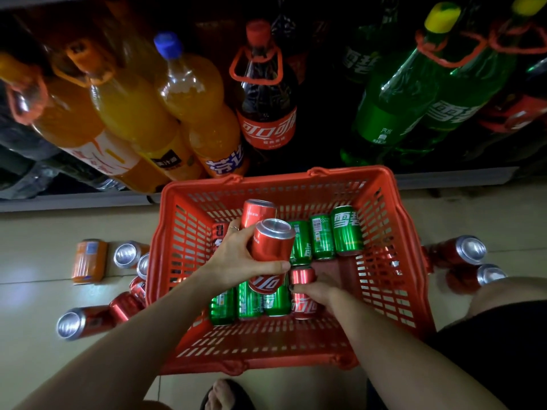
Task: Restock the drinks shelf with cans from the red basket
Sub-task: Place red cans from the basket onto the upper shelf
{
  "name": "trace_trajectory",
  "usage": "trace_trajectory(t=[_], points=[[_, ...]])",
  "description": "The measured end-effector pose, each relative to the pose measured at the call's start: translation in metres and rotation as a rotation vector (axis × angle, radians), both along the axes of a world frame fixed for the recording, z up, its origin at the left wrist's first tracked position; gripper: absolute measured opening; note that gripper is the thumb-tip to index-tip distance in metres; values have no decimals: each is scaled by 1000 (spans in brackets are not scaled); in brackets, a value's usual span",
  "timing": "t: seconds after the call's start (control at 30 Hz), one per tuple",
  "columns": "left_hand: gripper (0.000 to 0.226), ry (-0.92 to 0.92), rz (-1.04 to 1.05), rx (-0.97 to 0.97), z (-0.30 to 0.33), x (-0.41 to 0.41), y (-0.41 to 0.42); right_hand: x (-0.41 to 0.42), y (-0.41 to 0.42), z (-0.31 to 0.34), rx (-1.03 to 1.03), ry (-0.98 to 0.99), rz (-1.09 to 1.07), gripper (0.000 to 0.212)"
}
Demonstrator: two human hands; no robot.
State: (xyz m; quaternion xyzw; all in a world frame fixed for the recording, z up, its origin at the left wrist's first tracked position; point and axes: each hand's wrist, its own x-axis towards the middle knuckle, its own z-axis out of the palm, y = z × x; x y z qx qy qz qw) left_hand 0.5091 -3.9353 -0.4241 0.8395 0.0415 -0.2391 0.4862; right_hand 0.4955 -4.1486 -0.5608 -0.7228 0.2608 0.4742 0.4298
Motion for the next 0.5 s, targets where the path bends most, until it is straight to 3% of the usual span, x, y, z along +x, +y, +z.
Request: trace_trajectory(t=[0.07, 0.27, 0.37, 0.43, 0.5], points=[[81, 3, 11, 8, -4, 1, 4, -2, -1, -1, 8, -13, -2, 36], [80, 21, 78, -51, 8, -4, 2, 4, -12, 25, 56, -51, -7, 51], [68, -2, 122, -116, 47, -9, -8, 11, -18, 76, 138, -40, 18, 55], [69, -3, 140, -160, 87, -12, -14, 22, -28, 116, 177, -90, -13, 73], [73, -12, 154, -206, 139, -11, -18, 37, -34, 179, 254, -163, -100, 77]])
